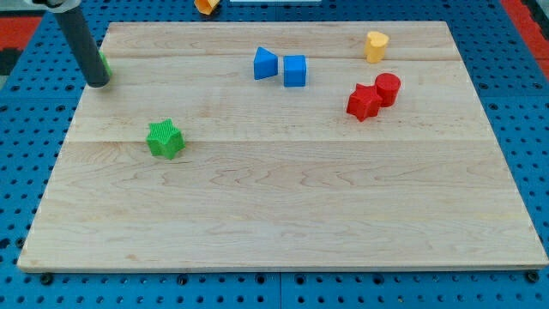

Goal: Place the green circle at the top left of the board

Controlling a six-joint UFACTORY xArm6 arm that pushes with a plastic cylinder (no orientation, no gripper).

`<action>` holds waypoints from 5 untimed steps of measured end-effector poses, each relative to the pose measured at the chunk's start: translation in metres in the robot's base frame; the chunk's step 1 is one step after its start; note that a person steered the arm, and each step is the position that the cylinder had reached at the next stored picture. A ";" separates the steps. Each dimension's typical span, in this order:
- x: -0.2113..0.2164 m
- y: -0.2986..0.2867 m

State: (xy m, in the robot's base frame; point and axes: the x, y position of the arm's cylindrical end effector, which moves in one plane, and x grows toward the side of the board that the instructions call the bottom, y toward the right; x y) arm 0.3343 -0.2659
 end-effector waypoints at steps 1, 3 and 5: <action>0.002 0.013; 0.022 -0.039; -0.057 -0.016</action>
State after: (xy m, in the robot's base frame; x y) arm 0.2774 -0.2818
